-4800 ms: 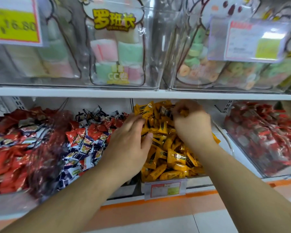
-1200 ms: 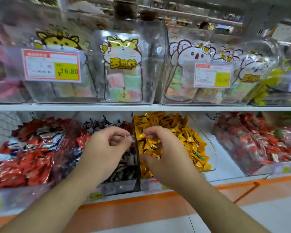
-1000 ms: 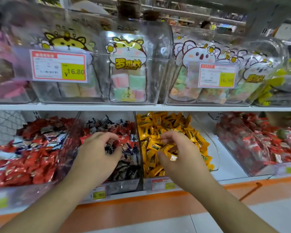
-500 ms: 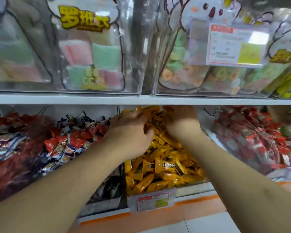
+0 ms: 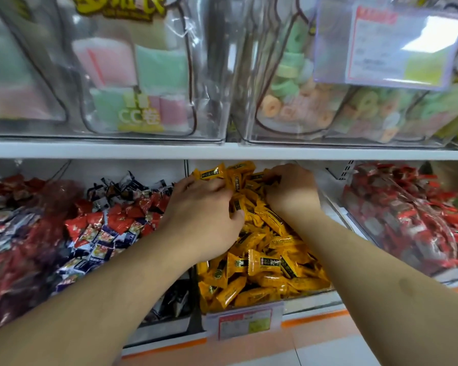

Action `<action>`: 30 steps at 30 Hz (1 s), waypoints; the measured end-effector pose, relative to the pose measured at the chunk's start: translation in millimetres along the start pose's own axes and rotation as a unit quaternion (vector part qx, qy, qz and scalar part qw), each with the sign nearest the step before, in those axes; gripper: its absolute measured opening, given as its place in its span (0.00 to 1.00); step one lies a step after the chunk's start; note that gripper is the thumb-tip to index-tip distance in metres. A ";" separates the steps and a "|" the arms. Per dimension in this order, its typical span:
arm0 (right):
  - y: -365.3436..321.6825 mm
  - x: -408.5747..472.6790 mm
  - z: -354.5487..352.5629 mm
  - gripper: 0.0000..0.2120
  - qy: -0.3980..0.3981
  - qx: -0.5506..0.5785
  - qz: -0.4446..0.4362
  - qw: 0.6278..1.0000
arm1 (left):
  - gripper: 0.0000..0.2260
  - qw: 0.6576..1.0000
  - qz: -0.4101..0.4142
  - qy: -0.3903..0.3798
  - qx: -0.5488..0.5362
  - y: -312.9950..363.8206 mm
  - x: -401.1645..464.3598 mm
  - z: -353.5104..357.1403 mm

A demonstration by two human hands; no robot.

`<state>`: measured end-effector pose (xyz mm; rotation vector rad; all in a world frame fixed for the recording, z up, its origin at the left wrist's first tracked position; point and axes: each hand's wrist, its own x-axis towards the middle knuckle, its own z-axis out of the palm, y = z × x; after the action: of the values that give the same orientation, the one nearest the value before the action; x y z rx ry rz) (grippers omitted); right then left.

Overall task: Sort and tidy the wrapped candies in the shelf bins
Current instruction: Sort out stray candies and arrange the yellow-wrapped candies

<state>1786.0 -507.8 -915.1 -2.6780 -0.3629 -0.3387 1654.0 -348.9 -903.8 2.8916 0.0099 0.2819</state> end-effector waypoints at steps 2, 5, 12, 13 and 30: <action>0.3 3.4 3.2 0.10 0.002 0.009 0.020 1.000 | 0.22 1.000 0.001 0.003 -0.001 -0.3 -0.7 0.0; 3.0 5.8 5.9 0.08 0.014 0.026 0.026 0.999 | 0.23 1.000 0.004 0.012 0.001 -0.4 -1.5 -0.2; 10.2 -10.1 -4.7 0.05 0.115 0.089 -0.031 0.989 | 0.23 0.999 0.001 0.039 -0.004 -2.1 0.1 4.3; 9.5 -16.7 -9.4 0.05 0.128 0.107 -0.037 0.985 | 0.23 0.999 -0.001 0.045 -0.015 -1.9 -0.1 4.7; -69.8 -156.6 -71.5 0.07 -0.144 0.374 0.010 0.916 | 0.05 0.956 -0.160 0.103 -0.225 -29.0 -126.8 -63.7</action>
<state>1605.5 -508.5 -871.3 -1.9624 -0.4409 0.1851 1517.8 -309.6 -873.9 2.3503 0.3935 0.4548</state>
